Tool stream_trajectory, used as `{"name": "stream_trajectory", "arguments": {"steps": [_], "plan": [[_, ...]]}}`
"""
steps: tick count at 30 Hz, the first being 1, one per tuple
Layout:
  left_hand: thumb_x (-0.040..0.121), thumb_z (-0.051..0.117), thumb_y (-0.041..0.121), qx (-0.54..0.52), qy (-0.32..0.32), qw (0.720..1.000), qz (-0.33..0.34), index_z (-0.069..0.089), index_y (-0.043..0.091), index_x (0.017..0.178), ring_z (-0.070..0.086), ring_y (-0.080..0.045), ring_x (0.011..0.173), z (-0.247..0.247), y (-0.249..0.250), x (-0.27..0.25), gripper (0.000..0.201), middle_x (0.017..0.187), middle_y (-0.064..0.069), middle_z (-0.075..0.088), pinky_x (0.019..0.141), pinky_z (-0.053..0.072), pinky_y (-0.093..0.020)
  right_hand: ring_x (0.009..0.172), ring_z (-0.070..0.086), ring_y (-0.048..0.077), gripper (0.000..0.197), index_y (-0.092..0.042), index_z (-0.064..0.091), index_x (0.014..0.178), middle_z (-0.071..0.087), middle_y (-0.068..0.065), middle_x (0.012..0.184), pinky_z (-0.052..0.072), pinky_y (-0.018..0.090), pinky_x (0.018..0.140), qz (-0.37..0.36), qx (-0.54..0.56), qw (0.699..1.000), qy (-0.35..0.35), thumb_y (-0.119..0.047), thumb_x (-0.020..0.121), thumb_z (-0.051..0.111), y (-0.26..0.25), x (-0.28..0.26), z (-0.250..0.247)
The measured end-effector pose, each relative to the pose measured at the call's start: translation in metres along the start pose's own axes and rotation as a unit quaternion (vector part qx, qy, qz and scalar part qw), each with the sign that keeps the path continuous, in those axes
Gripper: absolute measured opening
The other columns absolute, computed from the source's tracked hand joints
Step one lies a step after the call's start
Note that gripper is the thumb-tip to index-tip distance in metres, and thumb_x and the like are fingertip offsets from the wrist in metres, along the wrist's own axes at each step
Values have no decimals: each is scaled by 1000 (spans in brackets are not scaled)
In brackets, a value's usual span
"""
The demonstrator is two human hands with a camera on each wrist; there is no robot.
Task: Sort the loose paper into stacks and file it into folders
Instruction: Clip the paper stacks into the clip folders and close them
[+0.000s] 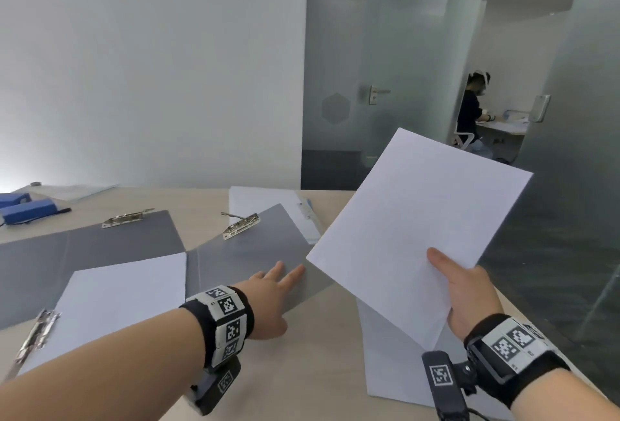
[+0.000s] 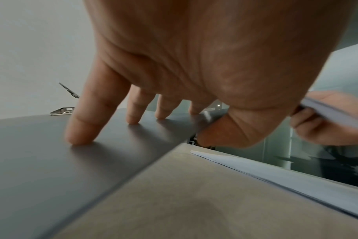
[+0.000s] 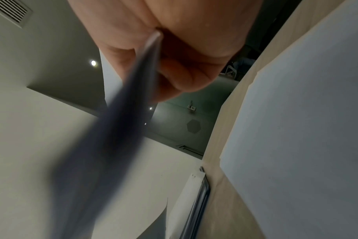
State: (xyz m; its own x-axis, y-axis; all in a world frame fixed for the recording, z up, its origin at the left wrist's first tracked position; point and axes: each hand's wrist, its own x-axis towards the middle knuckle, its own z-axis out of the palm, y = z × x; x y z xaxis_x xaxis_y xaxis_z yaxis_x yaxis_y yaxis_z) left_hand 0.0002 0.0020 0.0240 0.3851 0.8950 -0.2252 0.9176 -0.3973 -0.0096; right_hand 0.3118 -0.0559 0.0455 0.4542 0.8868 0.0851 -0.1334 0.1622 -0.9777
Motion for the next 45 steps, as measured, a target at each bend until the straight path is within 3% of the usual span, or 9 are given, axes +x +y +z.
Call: {"name": "stream_trajectory", "arguments": {"steps": [12, 19, 22, 25, 29, 32, 38, 42, 45], "plan": [[80, 62, 22, -6, -15, 996, 93, -8, 47, 152, 25, -26, 149, 9, 1, -106, 104, 166, 8, 3, 95, 51, -43, 98, 72, 26, 9, -14, 75, 97, 79, -1, 96, 54, 45, 95, 57, 18, 996, -59, -20, 91, 73, 14, -11, 75], [81, 71, 39, 12, -61, 987, 149, 5, 49, 152, 33, -28, 144, 29, 4, -122, 98, 163, 10, 21, 102, 45, -53, 99, 71, 29, 11, -13, 73, 101, 77, 5, 104, 56, 43, 87, 85, 4, 994, -65, -18, 91, 72, 29, -16, 88], [81, 69, 60, -42, -100, 988, 108, 26, 43, 151, 42, -23, 140, 23, -3, -119, 84, 156, 8, 39, 111, 40, -45, 98, 70, 31, 17, -11, 70, 109, 75, 7, 106, 56, 41, 81, 101, -6, 993, -67, -16, 93, 70, 33, -23, 88], [89, 63, 46, -182, -84, 979, 41, 65, 28, 124, 66, -15, 105, 8, -20, -114, 39, 123, 5, 70, 91, 51, -29, 98, 70, 32, 15, -10, 70, 107, 75, 10, 107, 56, 42, 82, 116, -24, 990, -72, -16, 94, 70, 38, -31, 86], [89, 53, 24, -323, 43, 942, -79, 67, 16, 86, 66, -11, 69, 2, -59, -99, 17, 79, 4, 73, 61, 53, -25, 94, 71, 31, 12, -9, 71, 103, 77, 10, 102, 56, 41, 81, 105, -38, 990, -87, -16, 94, 69, 43, -46, 88], [90, 60, 29, -375, 162, 903, -133, 66, 23, 99, 63, -10, 80, -1, -84, -90, 12, 93, 7, 70, 65, 47, -23, 92, 74, 28, 14, -8, 73, 102, 79, 7, 99, 56, 40, 85, 61, -59, 990, -114, -18, 94, 70, 41, -56, 93], [77, 76, 29, -628, 231, 742, -35, 50, 27, 136, 64, -7, 108, -19, -83, -91, 65, 123, 7, 65, 80, 45, -20, 92, 75, 16, 14, -13, 75, 104, 79, -2, 99, 56, 33, 82, -6, -89, 979, -186, -20, 92, 71, 30, -73, 112], [82, 69, 18, -663, 196, 722, -25, 66, 19, 122, 72, -22, 103, -5, -74, -91, 40, 113, -2, 76, 88, 56, -36, 92, 75, 14, 12, -17, 75, 102, 79, -4, 98, 56, 29, 80, -8, -132, 964, -230, -20, 90, 73, 36, -83, 116], [97, 60, 7, -659, 176, 731, -29, 70, 13, 117, 75, -14, 90, 10, -68, -91, 23, 106, 0, 78, 70, 55, -21, 91, 75, 14, 12, -15, 75, 101, 79, -2, 98, 56, 29, 79, 5, -130, 965, -230, -20, 91, 72, 41, -87, 115]]}}
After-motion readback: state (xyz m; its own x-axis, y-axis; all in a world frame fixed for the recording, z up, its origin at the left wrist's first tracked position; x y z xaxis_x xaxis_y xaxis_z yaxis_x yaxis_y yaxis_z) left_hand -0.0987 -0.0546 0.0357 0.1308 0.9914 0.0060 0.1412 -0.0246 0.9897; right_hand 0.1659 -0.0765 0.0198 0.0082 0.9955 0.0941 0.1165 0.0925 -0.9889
